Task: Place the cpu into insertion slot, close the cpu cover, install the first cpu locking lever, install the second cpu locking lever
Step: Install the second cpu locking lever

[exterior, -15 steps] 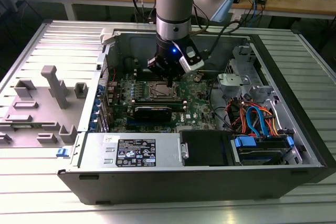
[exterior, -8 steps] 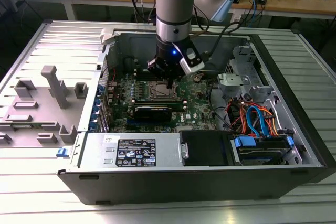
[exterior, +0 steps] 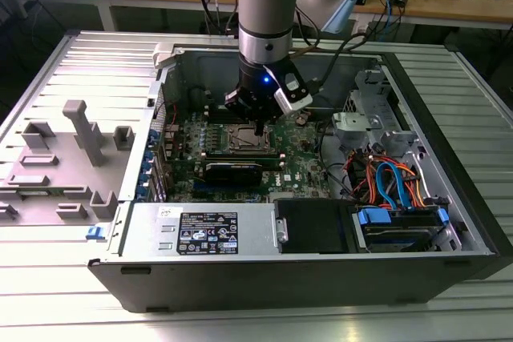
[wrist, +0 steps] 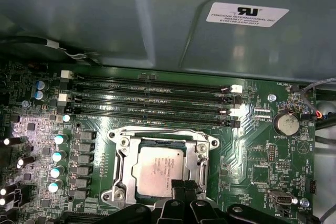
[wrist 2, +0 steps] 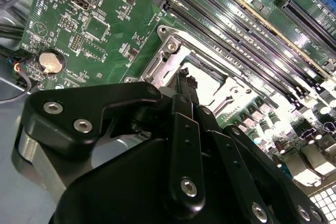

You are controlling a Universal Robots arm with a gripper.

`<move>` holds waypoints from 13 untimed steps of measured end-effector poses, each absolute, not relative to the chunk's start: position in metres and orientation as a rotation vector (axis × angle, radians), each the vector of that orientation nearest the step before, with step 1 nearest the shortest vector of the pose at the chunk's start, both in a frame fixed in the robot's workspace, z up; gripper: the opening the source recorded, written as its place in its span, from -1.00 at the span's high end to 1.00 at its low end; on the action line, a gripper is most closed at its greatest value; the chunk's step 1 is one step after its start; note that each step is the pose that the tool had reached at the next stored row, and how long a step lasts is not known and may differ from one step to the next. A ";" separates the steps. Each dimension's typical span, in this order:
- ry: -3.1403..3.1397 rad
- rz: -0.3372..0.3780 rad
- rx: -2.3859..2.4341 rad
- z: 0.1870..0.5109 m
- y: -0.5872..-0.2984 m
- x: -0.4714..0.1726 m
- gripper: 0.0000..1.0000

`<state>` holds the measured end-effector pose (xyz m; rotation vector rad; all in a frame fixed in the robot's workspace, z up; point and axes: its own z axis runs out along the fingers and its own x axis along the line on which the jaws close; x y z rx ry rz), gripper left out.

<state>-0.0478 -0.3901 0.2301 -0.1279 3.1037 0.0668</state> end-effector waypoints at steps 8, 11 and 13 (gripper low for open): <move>3.104 0.067 -0.128 0.234 -0.390 -0.048 0.79; 3.104 0.067 -0.128 0.234 -0.390 -0.048 0.79; 3.104 0.066 -0.128 0.234 -0.390 -0.048 0.79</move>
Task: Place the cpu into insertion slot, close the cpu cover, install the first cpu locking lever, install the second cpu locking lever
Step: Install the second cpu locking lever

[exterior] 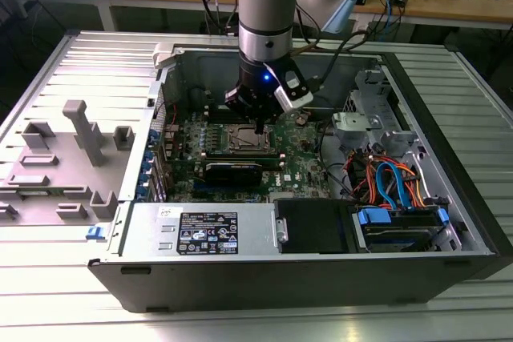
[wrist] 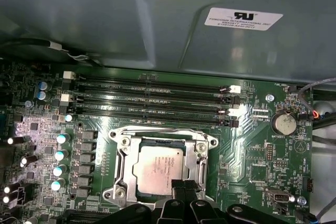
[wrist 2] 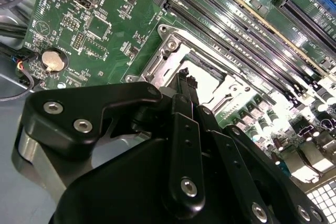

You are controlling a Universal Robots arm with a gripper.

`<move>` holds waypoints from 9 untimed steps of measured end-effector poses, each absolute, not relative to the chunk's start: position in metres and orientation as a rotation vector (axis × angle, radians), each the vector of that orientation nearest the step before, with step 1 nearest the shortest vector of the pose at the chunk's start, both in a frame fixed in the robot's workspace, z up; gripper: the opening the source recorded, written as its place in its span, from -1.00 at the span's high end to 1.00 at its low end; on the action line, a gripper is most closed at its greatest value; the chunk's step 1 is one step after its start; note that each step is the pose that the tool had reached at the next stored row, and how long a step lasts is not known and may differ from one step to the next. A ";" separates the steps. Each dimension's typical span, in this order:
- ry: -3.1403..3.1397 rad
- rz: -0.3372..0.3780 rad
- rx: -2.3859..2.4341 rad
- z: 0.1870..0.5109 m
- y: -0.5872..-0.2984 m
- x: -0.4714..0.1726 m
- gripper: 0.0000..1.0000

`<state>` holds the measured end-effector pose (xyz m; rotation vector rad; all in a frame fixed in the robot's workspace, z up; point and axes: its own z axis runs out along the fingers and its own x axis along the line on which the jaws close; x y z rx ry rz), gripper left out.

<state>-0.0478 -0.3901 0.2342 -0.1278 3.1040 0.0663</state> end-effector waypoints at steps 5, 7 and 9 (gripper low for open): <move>3.104 0.066 -0.128 0.234 -0.395 -0.048 0.79; 3.104 0.064 -0.128 0.234 -0.397 -0.048 0.79; 3.105 0.060 -0.128 0.234 -0.400 -0.048 0.79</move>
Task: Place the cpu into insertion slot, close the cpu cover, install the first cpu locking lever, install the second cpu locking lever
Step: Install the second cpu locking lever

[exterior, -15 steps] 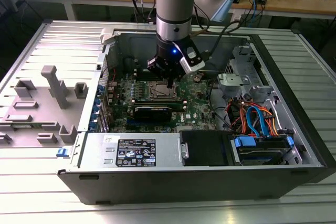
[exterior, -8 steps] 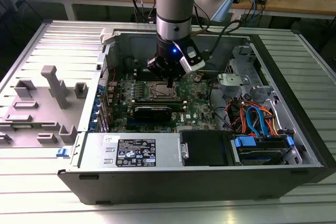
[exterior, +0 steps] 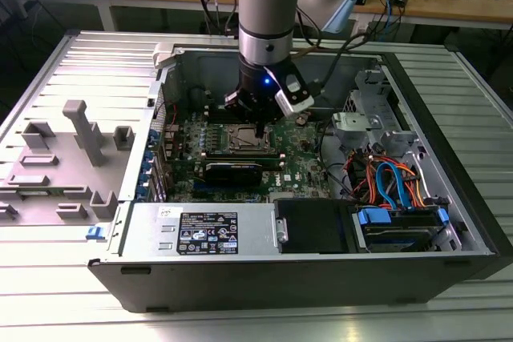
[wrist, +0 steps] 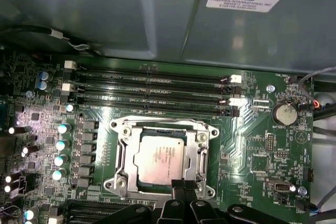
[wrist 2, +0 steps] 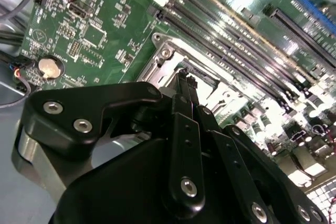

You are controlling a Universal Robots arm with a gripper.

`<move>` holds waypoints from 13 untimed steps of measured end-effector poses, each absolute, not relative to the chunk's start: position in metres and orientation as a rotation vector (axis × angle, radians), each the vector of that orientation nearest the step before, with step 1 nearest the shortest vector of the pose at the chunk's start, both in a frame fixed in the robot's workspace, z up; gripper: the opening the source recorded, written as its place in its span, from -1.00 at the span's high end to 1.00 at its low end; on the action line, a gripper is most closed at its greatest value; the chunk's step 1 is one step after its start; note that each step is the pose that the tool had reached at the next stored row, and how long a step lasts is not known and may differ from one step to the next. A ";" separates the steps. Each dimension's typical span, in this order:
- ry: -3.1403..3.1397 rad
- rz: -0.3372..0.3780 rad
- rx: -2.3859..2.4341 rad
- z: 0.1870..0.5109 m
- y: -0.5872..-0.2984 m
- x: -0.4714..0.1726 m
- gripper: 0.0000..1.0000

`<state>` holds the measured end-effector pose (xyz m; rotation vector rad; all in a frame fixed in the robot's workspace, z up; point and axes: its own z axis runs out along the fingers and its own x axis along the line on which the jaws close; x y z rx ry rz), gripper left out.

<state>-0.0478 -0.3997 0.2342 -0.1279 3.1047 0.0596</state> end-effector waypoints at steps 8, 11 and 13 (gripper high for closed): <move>3.105 0.062 -0.128 0.241 -0.405 -0.049 0.79; 3.105 0.063 -0.128 0.241 -0.412 -0.051 0.79; 3.105 0.063 -0.128 0.241 -0.417 -0.052 0.79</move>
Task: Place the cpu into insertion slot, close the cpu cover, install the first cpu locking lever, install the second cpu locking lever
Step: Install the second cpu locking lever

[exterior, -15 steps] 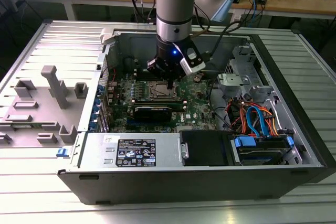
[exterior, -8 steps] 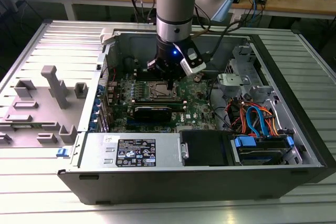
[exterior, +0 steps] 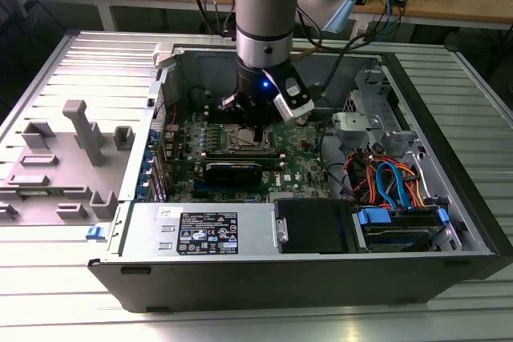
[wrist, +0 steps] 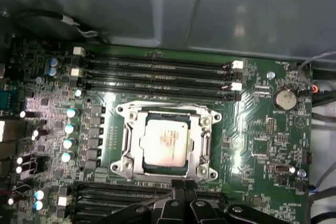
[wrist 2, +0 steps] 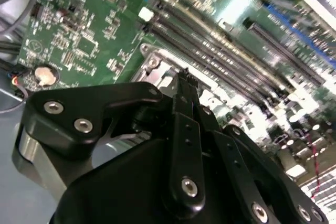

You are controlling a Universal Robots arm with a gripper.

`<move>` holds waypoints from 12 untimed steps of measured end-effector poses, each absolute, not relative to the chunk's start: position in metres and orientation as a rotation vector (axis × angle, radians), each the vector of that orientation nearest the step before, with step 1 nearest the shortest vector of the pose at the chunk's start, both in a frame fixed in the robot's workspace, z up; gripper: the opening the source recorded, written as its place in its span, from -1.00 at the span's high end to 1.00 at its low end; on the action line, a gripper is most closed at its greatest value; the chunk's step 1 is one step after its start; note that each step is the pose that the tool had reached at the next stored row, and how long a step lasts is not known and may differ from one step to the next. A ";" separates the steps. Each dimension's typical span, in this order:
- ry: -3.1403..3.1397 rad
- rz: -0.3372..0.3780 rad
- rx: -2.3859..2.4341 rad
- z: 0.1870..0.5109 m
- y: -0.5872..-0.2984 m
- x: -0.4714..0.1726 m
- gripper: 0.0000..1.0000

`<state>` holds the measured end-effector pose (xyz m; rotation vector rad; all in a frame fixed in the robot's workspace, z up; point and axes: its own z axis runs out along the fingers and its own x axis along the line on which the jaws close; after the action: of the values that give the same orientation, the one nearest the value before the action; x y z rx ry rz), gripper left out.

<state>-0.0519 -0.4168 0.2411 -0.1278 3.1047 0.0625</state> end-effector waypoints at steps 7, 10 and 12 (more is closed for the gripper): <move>3.105 0.062 -0.128 0.241 -0.424 -0.054 0.79; 3.105 0.062 -0.128 0.241 -0.424 -0.054 0.79; 3.105 0.062 -0.128 0.241 -0.424 -0.054 0.79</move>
<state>-0.0536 -0.4237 0.2410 -0.1279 3.1047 0.0624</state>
